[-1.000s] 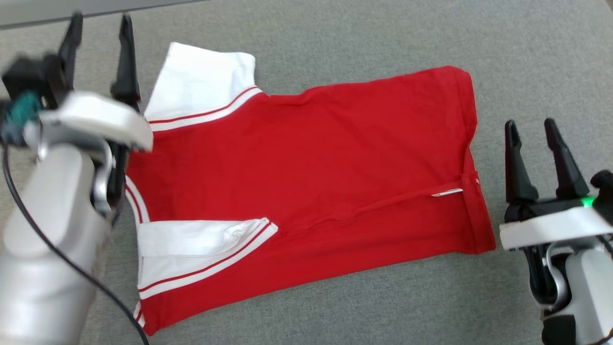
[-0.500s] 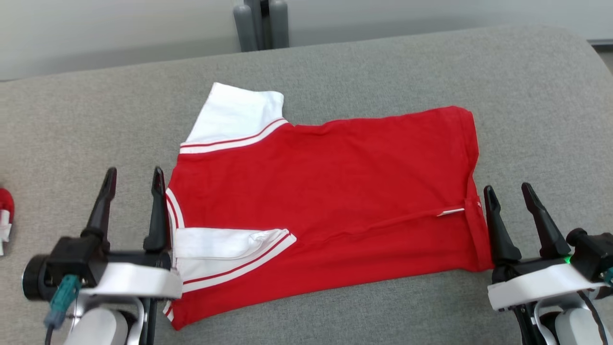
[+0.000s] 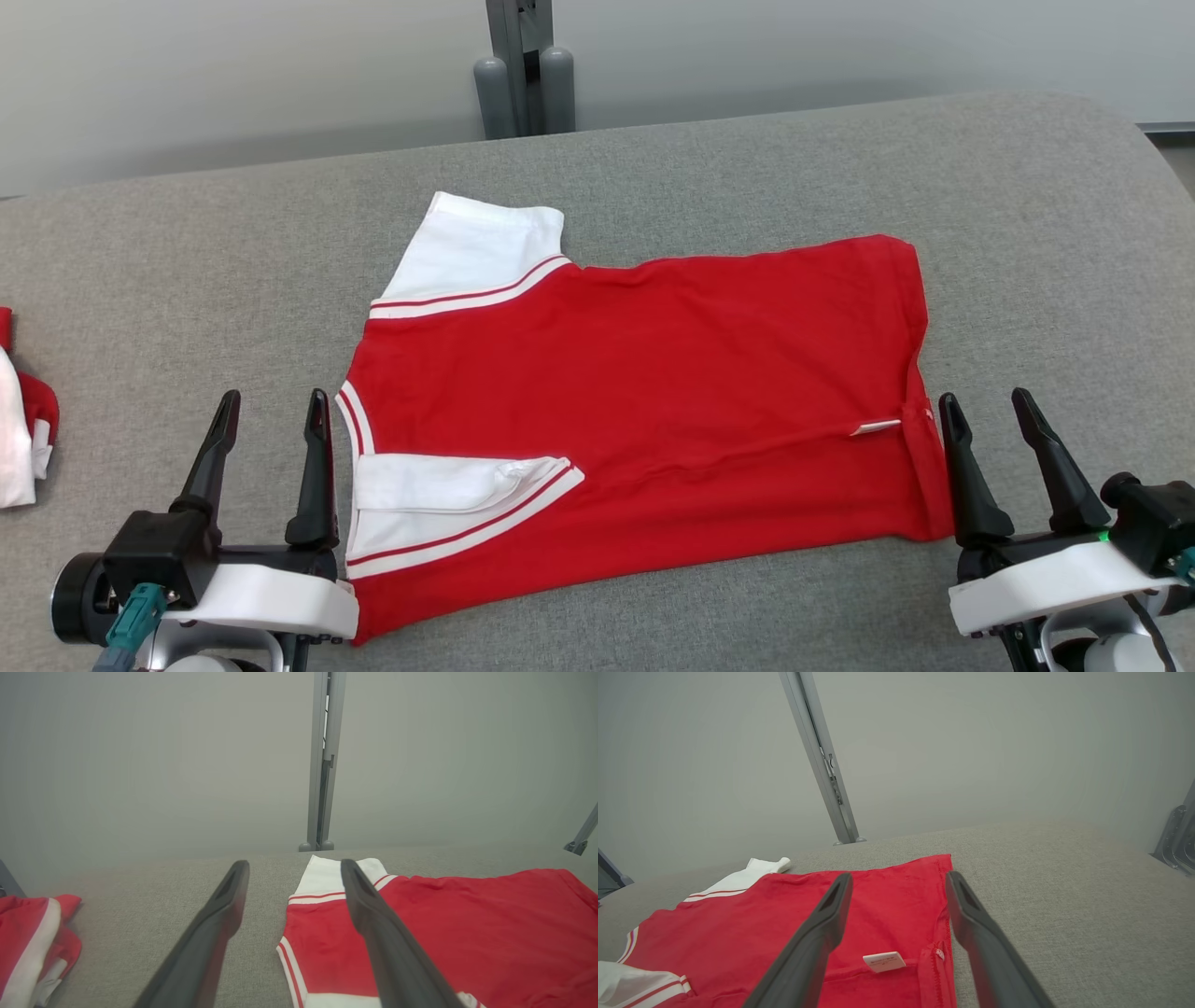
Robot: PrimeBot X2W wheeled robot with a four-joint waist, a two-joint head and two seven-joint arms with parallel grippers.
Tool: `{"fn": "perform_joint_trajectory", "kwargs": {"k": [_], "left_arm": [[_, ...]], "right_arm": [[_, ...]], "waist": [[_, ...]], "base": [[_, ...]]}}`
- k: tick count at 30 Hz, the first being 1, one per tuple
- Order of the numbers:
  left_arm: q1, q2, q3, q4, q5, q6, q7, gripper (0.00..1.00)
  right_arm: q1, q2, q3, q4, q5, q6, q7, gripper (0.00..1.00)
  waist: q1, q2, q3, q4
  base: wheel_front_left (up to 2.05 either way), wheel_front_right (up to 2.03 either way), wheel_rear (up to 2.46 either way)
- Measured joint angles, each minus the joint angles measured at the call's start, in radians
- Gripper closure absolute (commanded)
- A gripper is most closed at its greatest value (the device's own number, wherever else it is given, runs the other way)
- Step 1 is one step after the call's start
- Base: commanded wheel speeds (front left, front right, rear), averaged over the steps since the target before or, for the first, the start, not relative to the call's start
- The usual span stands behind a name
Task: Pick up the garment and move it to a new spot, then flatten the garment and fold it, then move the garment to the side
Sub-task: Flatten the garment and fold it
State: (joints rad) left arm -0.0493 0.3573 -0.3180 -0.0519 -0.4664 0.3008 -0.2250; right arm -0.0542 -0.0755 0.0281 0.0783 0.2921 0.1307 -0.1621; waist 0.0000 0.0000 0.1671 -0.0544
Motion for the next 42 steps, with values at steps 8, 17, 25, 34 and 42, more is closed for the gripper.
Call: {"fn": "perform_joint_trajectory", "kwargs": {"k": [8,17,25,34,42], "left_arm": [[-0.008,0.005,-0.010,-0.008,0.007,0.004,0.015,0.00],[-0.206,0.008,-0.031,-0.002,0.034,-0.037,0.032,0.00],[-0.594,-0.029,-0.080,0.246,-0.010,-0.201,0.143,0.00],[-0.909,-0.054,-0.078,0.829,-0.083,-0.346,0.253,0.00],[-1.016,-0.044,-0.099,1.099,-0.094,-0.402,0.284,0.00]], "right_arm": [[-0.002,0.004,0.004,-0.014,0.000,0.000,0.005,0.00],[-0.030,0.008,0.014,-0.028,0.001,0.000,0.005,0.00],[-0.086,0.010,0.052,-0.022,0.012,0.000,-0.002,0.00],[-0.159,0.014,0.101,0.026,0.037,0.000,-0.041,0.00],[-0.186,0.016,0.119,0.063,0.053,0.000,-0.067,0.00]], "waist": [[0.0000,0.0000,0.015,0.000],[0.0000,0.0000,0.062,-0.004],[0.0001,0.0000,0.130,-0.050],[0.0000,0.0000,0.254,-0.142],[0.0000,0.0000,0.328,-0.210]], "base": [[0.00,0.00,0.00],[0.00,0.00,0.00],[0.00,0.00,0.00],[0.00,0.00,0.00],[0.00,0.00,0.00]]}}
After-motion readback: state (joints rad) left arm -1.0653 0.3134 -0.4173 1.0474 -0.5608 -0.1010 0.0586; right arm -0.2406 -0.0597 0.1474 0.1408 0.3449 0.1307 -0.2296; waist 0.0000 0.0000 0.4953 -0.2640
